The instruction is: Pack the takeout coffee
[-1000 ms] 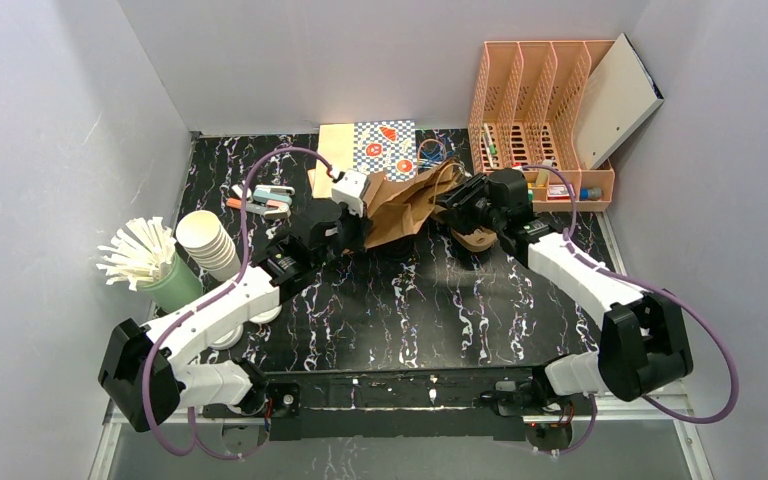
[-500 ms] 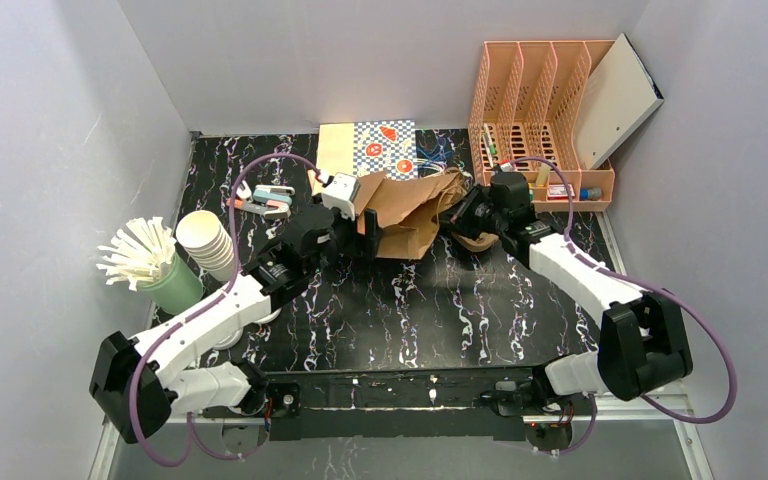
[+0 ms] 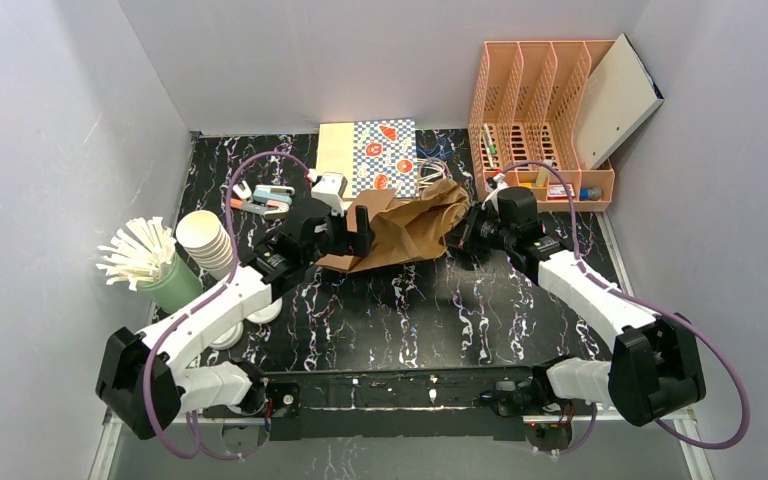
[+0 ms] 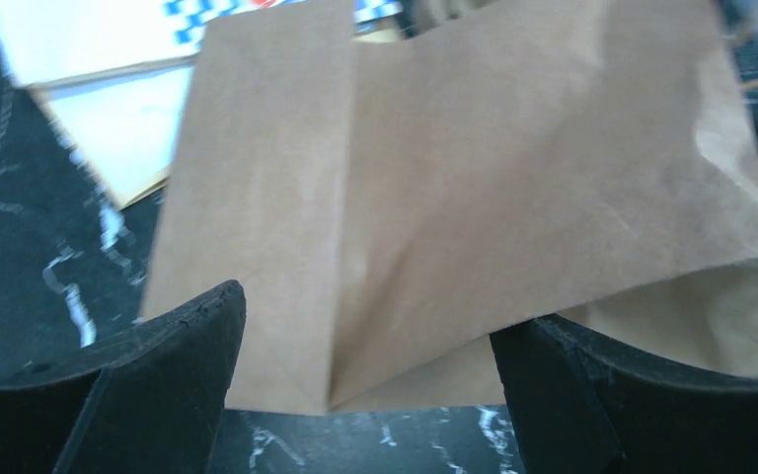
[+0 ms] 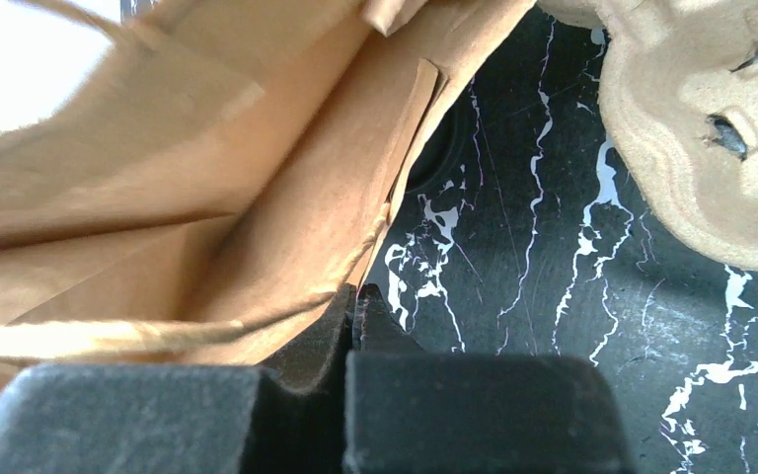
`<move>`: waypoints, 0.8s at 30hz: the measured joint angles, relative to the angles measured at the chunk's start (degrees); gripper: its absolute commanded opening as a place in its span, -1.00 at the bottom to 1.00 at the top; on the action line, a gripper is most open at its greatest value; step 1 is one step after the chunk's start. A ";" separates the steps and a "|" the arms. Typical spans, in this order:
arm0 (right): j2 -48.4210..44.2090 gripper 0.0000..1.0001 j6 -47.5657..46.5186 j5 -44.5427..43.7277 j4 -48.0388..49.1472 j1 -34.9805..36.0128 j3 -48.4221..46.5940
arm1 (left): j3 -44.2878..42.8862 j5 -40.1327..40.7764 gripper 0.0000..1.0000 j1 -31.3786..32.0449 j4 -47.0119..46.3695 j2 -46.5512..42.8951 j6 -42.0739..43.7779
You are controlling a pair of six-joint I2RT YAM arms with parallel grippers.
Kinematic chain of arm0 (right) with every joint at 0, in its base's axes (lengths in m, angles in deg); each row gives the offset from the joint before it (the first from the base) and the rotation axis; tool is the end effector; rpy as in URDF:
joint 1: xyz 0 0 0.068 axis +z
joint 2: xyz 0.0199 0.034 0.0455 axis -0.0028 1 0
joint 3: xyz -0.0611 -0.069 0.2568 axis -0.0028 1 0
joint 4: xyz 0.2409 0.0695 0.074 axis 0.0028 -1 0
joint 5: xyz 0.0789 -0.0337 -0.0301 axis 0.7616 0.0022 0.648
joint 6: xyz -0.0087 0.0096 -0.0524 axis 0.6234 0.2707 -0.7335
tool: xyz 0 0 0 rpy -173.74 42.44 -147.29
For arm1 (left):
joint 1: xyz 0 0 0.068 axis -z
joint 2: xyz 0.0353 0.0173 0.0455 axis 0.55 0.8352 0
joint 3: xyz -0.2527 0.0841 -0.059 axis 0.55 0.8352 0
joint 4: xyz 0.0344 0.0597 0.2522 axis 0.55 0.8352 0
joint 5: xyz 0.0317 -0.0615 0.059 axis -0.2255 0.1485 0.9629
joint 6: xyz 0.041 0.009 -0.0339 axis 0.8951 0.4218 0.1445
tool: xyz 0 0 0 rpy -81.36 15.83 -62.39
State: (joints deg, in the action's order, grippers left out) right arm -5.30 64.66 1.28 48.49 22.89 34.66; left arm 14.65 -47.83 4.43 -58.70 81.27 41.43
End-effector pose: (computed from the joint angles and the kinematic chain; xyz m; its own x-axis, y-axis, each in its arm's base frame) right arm 0.2487 0.1172 0.2550 -0.7473 0.3548 -0.5618 -0.1594 0.7251 0.6700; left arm 0.2212 -0.1640 0.2968 -0.4319 -0.0760 -0.8987 0.3564 0.9009 -0.2475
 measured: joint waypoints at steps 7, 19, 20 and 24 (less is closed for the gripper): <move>-0.44 -0.97 -2.21 -0.98 -1.01 -0.02 0.00 | -8.63 -23.30 0.96 -0.57 1.25 -0.85 0.72; 2.56 -0.97 -5.14 -1.25 -3.15 0.00 -2.29 | -15.80 -14.32 0.82 -4.00 12.70 -1.42 -0.09; 2.56 -0.97 -5.29 -1.11 -3.13 0.00 -2.40 | -16.06 -12.50 0.86 -4.11 13.20 -0.61 -0.07; 2.56 -0.97 -6.03 -0.17 -3.13 0.00 -2.75 | -16.26 -7.72 0.96 -4.11 14.23 5.73 -0.13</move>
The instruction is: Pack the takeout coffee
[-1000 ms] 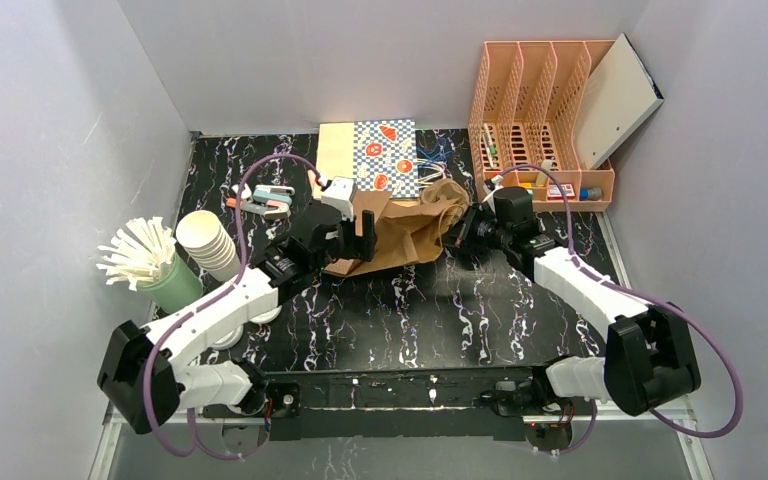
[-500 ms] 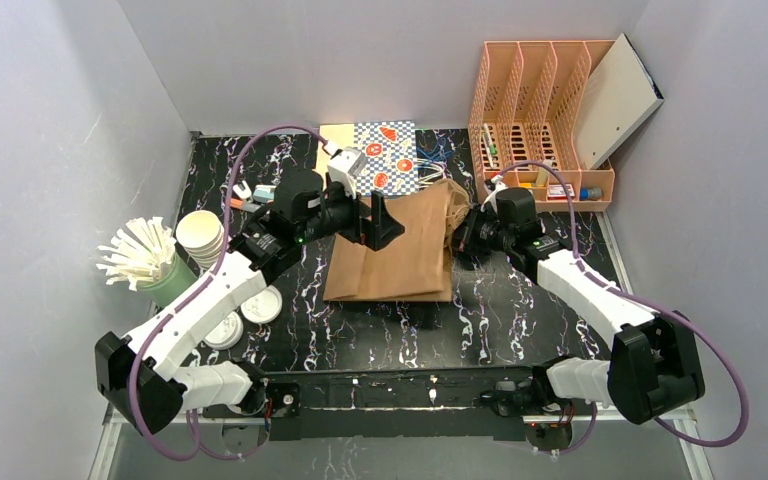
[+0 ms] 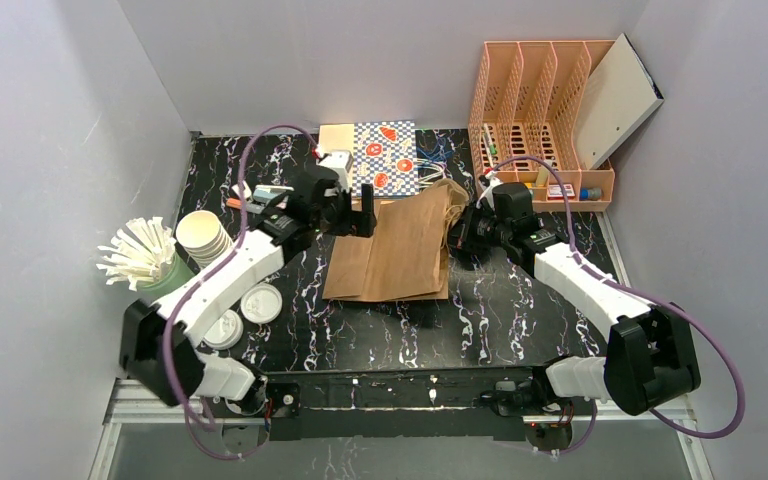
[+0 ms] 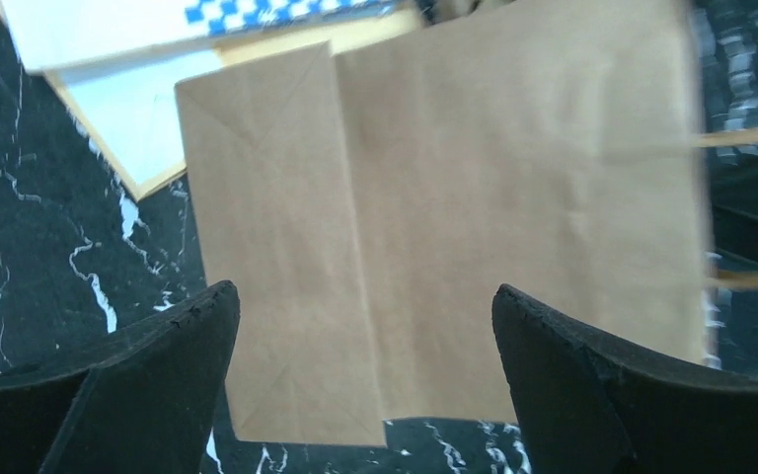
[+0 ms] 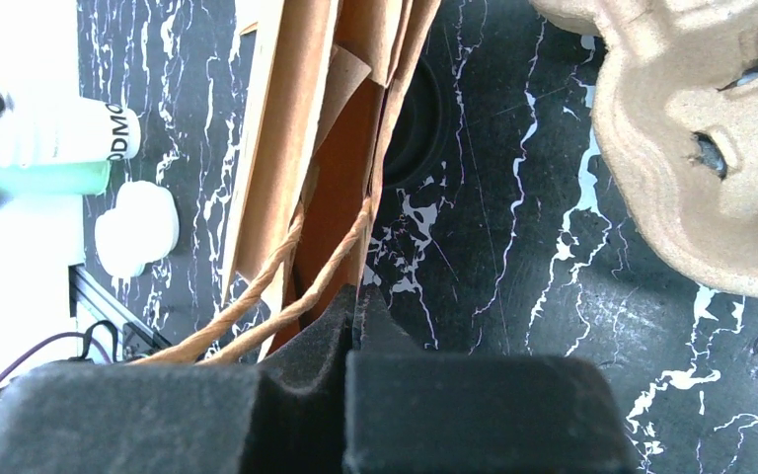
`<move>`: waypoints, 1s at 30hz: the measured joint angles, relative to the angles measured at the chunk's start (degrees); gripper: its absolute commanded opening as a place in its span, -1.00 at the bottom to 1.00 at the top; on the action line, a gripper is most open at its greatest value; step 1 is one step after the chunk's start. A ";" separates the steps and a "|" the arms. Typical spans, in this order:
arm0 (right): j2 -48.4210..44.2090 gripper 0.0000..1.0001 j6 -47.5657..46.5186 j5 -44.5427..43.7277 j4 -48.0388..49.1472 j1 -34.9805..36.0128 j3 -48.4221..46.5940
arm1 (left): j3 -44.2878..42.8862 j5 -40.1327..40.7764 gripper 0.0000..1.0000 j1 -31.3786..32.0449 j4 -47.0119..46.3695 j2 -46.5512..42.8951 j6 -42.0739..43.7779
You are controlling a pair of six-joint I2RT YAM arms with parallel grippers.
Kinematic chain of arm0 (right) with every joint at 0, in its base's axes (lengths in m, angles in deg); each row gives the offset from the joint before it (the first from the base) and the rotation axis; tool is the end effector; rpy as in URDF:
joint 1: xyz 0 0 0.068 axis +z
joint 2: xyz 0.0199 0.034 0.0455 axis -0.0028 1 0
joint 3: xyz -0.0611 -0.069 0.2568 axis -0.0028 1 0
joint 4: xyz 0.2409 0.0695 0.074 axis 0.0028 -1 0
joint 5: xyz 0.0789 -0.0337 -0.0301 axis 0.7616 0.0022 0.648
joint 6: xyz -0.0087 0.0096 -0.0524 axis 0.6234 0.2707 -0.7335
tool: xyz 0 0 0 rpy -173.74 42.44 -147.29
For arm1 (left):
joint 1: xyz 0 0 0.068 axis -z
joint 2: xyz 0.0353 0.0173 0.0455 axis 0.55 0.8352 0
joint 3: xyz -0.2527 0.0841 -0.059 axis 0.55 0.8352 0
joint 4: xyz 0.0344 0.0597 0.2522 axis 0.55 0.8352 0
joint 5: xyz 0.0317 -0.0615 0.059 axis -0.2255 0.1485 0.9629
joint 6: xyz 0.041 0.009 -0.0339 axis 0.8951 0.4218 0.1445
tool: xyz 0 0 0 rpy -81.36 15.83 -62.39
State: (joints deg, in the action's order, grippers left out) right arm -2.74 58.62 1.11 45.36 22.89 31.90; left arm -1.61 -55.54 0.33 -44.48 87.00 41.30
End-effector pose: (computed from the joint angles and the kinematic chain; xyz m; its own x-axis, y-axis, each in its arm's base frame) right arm 0.2566 0.1204 0.2547 -0.7543 0.2652 -0.6006 -0.2072 0.7719 0.6010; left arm 0.2484 -0.1641 0.3450 -0.5096 -0.0587 -0.8584 0.3795 0.8801 -0.2854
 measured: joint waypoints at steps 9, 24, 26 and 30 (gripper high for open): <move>-0.07 -0.97 -0.70 2.23 -0.07 0.00 -1.62 | 0.09 6.38 0.91 0.22 1.18 15.23 -1.53; -0.04 -0.97 -1.20 4.33 -2.84 0.28 -6.08 | 5.55 9.64 -0.13 -1.14 -2.32 16.65 -3.34; -0.04 -0.97 -1.66 4.07 -4.00 0.26 -7.28 | 8.44 10.05 -0.16 -2.43 -3.32 13.57 -4.20; -0.04 -0.97 -2.73 3.61 -6.60 0.26 -9.94 | 13.05 8.81 -0.16 -5.81 -4.00 5.22 -6.60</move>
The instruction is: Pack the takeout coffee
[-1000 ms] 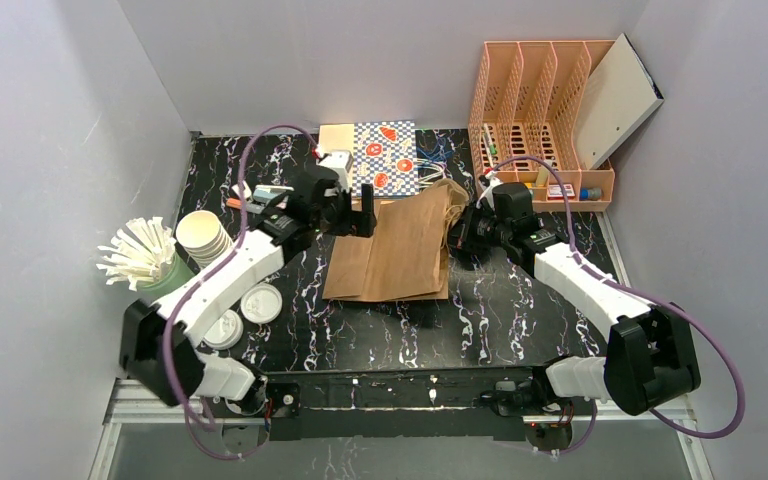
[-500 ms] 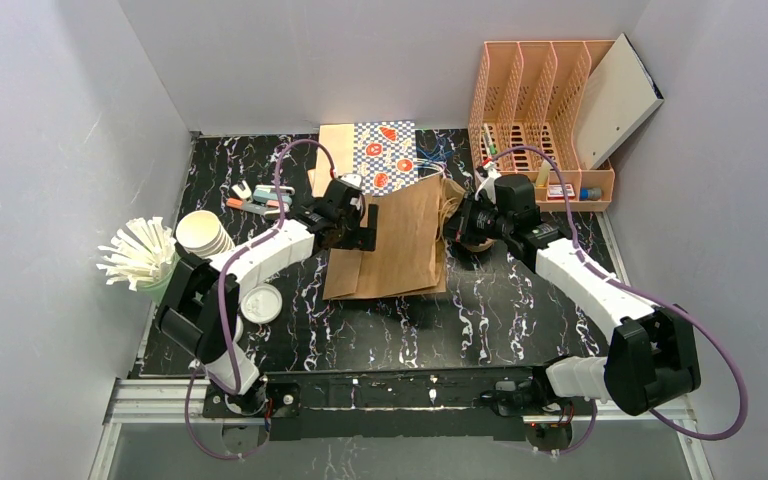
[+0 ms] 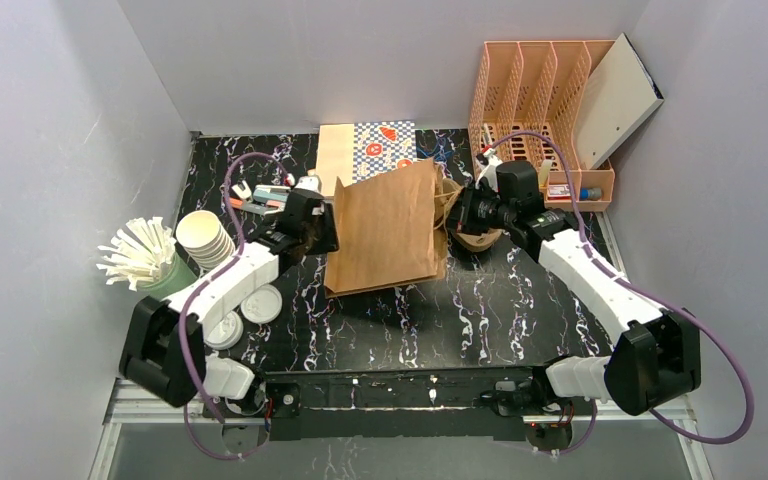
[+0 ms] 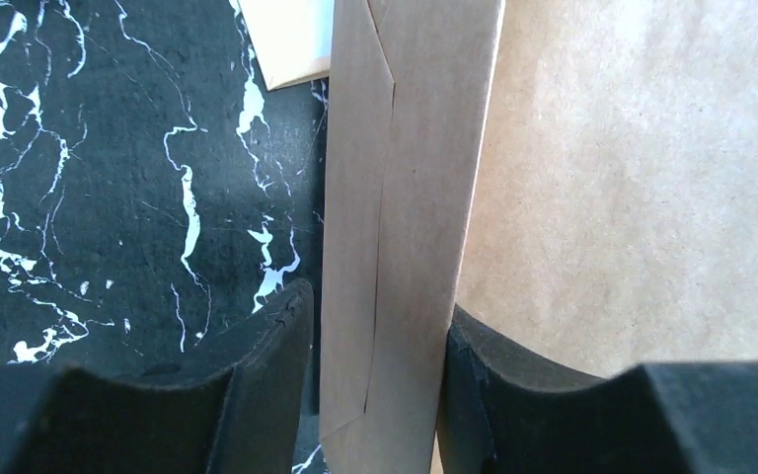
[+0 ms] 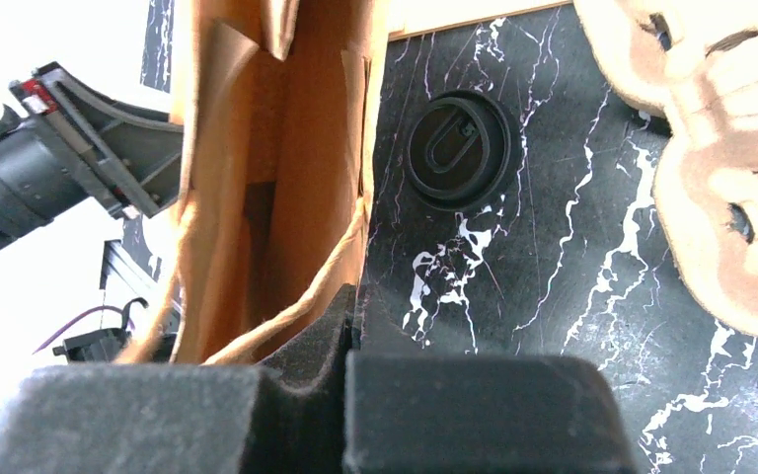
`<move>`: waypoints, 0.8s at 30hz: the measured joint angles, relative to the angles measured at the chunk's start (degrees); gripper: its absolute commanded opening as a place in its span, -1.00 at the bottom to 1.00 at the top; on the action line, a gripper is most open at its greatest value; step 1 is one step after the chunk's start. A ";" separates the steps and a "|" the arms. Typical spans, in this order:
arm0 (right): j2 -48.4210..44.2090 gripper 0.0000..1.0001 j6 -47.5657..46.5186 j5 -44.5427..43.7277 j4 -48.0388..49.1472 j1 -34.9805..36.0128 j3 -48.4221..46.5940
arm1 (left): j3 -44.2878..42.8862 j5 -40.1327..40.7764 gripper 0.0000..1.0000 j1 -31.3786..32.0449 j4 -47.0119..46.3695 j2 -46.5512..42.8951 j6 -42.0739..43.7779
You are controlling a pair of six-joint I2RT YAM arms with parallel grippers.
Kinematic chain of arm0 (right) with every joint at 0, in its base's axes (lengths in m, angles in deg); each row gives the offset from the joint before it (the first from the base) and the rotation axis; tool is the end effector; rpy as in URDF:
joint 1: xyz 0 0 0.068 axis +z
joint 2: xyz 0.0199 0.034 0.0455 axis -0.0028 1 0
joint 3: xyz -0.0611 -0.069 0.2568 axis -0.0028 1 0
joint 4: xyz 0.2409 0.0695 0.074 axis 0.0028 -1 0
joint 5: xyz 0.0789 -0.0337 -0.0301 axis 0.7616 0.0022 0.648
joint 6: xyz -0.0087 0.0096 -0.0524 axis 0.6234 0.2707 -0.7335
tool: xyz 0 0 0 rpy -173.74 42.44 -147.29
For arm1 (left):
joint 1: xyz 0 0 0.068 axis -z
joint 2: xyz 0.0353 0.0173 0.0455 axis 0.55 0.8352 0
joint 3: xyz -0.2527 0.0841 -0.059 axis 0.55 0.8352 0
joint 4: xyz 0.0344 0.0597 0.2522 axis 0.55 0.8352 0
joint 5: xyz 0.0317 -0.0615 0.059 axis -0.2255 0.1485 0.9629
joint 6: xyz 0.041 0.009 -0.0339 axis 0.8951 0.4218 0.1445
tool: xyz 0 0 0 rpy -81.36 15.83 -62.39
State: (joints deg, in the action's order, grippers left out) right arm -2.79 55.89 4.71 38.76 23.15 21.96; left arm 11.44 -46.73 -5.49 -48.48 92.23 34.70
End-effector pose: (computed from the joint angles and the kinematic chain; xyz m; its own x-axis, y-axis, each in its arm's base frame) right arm 0.2626 0.1267 0.3040 -0.7301 0.2196 -0.6471 -0.3112 0.7361 0.6010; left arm 0.2693 -0.1348 0.2479 -0.6504 -0.1425 -0.7461 0.0505 0.9720 -0.2296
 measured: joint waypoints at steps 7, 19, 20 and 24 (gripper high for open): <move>0.00 -0.97 -1.05 1.18 -4.85 0.00 -4.81 | 8.15 -8.24 -0.18 -5.86 -6.71 -8.24 -5.92; 0.00 -0.97 -3.10 1.60 -14.56 -0.35 -9.22 | 21.00 -22.45 -0.15 -16.65 -17.42 -13.20 -13.84; 0.00 -0.97 -3.26 1.90 -15.28 -0.39 -9.42 | 21.81 -22.93 -0.15 -16.94 -18.01 -13.20 -14.16; -0.02 -0.97 -3.32 2.95 -16.31 -0.48 -10.25 | 24.11 -24.46 -0.36 -17.59 -20.74 -13.18 -14.67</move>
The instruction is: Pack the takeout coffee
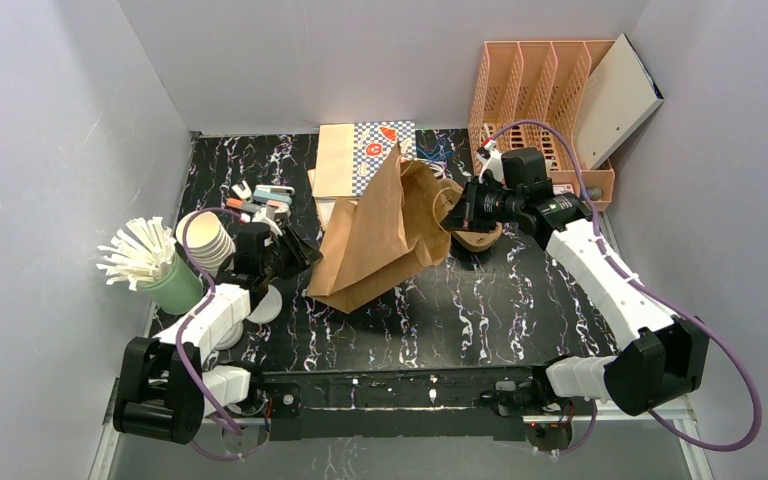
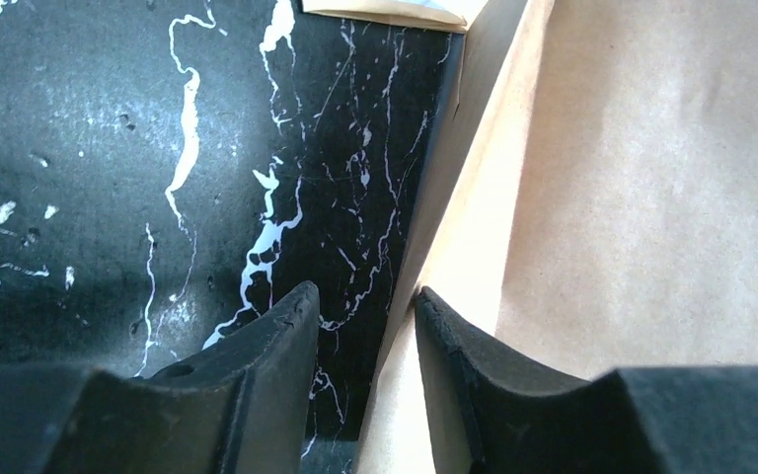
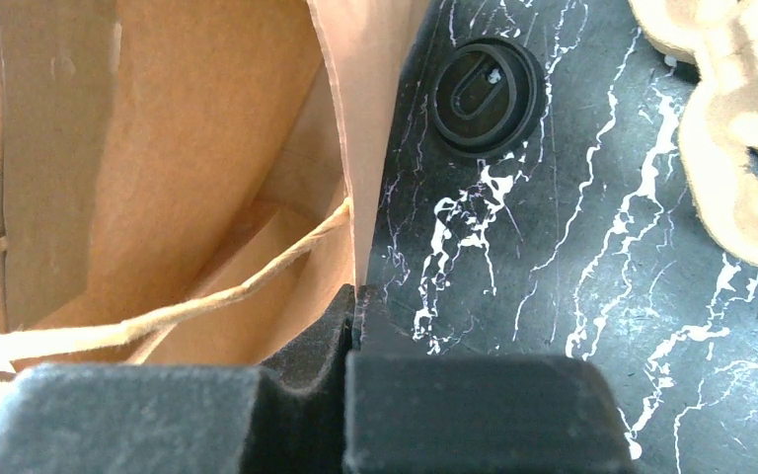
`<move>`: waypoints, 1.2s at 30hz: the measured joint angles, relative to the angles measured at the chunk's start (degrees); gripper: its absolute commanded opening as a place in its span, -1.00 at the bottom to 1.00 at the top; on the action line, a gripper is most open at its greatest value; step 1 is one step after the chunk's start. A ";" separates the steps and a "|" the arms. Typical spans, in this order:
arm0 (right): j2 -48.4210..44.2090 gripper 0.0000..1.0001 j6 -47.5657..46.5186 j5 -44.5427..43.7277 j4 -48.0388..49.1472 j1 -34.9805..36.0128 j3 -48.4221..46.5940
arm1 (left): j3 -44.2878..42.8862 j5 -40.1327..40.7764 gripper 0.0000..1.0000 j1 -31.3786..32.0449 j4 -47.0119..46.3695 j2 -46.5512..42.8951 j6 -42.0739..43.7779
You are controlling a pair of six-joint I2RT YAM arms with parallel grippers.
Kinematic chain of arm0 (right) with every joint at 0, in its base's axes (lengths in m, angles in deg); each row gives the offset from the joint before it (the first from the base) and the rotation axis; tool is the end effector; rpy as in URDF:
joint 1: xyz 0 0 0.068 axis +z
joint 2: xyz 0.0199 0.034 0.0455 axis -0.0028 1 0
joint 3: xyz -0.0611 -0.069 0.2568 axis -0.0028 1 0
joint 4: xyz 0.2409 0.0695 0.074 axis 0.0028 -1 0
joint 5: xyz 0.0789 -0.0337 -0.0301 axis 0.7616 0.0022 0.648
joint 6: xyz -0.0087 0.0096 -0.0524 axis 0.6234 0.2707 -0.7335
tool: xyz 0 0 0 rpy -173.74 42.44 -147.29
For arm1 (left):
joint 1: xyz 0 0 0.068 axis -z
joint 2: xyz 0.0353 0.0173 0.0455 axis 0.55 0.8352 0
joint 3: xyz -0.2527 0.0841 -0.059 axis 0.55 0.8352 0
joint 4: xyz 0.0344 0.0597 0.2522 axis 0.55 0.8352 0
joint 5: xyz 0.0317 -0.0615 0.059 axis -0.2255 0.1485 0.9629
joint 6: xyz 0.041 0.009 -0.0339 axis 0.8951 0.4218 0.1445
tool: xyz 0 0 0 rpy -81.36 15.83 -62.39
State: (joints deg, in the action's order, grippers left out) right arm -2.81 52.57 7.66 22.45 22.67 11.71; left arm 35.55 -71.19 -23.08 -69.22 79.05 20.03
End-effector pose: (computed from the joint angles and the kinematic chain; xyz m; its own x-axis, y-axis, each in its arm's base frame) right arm 0.2545 0.1225 0.3400 -0.7858 0.1406 -0.6023 -0.3169 0.7448 0.5872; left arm 0.2332 -0.0508 0.1998 -0.6137 -0.5322 -0.5833 -0.0339 0.7558 -0.6539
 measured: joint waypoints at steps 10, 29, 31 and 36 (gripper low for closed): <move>-1.07 -0.97 0.17 1.25 -1.44 0.00 -0.70 | 0.42 -5.07 -1.00 -0.15 -4.35 1.75 1.66; -5.05 -0.97 1.92 -6.05 -3.32 0.07 -0.26 | 5.73 -5.79 -1.00 -0.07 -2.16 -8.48 1.05; -5.51 -0.97 2.27 -7.98 -3.69 0.09 -0.26 | 6.69 -5.77 -1.00 -0.07 -2.56 -8.94 -0.26; -9.79 -0.97 3.13 -12.44 -4.20 0.20 0.72 | 9.22 -6.01 -1.00 -0.11 -4.81 -8.92 -3.30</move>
State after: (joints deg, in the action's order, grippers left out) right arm -12.60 55.69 -4.77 18.26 22.86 12.43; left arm 44.77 -77.20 -23.19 -74.03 70.13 16.73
